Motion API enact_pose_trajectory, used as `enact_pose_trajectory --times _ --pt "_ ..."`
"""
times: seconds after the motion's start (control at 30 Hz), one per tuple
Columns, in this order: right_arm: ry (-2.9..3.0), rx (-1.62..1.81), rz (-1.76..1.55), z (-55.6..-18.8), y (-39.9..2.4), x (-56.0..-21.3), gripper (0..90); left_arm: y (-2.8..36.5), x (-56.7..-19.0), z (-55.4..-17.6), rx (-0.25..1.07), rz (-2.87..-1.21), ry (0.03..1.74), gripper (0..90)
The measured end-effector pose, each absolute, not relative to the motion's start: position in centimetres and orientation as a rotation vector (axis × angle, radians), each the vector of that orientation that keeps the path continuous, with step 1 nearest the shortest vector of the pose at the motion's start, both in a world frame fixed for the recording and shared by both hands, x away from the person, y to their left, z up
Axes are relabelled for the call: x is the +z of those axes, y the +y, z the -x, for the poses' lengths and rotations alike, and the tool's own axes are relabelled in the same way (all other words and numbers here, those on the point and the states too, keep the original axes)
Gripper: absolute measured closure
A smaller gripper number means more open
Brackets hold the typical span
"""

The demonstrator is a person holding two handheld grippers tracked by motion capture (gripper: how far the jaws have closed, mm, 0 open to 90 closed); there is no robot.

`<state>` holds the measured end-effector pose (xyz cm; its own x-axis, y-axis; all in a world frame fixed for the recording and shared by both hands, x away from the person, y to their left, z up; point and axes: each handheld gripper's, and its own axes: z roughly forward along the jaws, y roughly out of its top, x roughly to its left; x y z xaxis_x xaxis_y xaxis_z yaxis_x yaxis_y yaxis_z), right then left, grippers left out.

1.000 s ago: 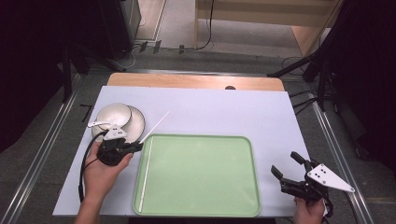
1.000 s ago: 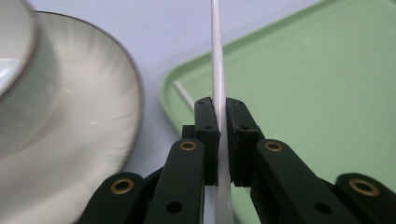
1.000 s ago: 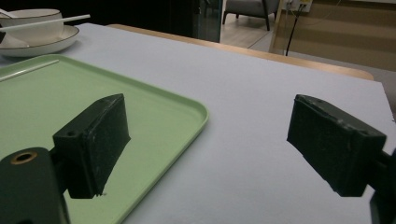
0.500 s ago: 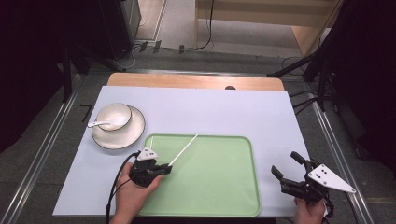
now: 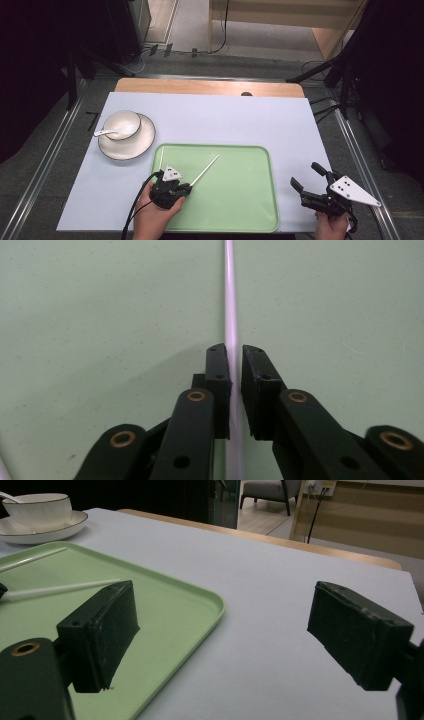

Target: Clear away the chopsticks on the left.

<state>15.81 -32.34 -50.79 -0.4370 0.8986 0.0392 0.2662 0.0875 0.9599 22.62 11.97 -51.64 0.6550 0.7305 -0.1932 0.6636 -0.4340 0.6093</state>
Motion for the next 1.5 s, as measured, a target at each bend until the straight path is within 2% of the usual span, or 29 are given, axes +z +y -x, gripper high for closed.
enact_pose_trajectory --times 0.03,0.17,0.23,0.33,0.4,0.5,0.67,0.77,1.2,1.5 --pt "1.777 1.372 -1.149 -15.8 -32.3 -50.8 12.8 12.0 -51.6 -22.7 0.126 -2.204 1.072 79.2" --pt "1.774 1.37 -1.15 -15.8 -32.3 -50.8 12.8 11.9 -51.3 -23.1 0.133 -2.215 1.061 67.1" --pt "1.769 1.372 -1.154 -15.7 -32.4 -50.8 12.8 11.9 -50.9 -23.8 0.101 -2.166 1.052 66.6" --pt "1.769 1.367 -1.16 -15.8 -32.5 -50.8 12.8 11.1 -50.2 -24.5 0.118 -2.157 1.015 72.8" --pt "1.769 1.37 -1.165 -15.9 -32.4 -50.8 12.8 10.0 -50.0 -25.4 0.103 -2.169 0.982 81.7" --pt "1.771 1.37 -1.16 -16.0 -32.3 -50.8 12.8 8.1 -50.2 -26.4 0.091 -2.198 0.942 90.0" --pt "1.781 1.385 -1.144 -16.1 -31.9 -50.8 12.8 5.2 -51.4 -28.1 0.094 -2.286 0.92 90.0" --pt "1.791 1.4 -1.136 -16.1 -31.7 -50.8 12.8 5.0 -51.8 -28.5 0.093 -2.27 0.952 90.0" --pt "1.774 1.422 -1.144 -15.9 -31.9 -50.8 12.8 7.3 -51.7 -29.4 0.176 -2.211 1.091 90.0" --pt "1.769 1.397 -1.135 -15.6 -31.9 -50.7 12.8 10.7 -51.4 -29.9 0.226 -2.184 1.184 90.0"
